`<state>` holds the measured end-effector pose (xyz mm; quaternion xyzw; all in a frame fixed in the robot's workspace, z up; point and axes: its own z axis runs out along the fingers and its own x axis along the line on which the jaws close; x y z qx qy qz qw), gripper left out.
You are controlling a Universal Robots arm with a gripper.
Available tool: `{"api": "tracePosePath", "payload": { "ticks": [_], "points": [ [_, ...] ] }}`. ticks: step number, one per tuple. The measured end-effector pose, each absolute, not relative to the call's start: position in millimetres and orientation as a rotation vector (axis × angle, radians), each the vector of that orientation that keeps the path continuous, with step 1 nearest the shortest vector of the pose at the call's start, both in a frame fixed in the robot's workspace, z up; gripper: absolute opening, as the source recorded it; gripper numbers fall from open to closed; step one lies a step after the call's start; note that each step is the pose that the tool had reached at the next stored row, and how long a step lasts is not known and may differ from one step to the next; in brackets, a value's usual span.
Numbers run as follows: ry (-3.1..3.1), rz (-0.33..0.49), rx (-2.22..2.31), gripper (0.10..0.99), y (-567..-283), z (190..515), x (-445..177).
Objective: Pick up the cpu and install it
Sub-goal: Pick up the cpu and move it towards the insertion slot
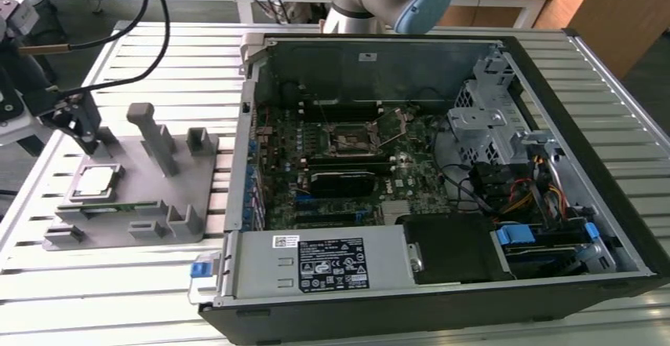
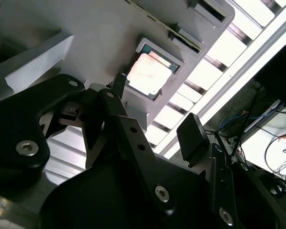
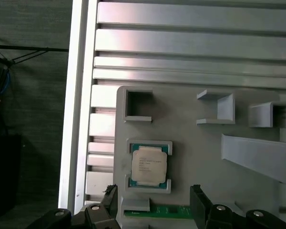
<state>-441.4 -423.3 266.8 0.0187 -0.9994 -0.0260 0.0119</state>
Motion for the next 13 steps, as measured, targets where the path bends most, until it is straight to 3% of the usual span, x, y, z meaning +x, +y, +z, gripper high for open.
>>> {"api": "tracePosePath", "payload": {
  "ticks": [13],
  "points": [
    [-3.116,-0.081,0.058,0.702,-423.3,256.3,-442.0]
  ]
}}
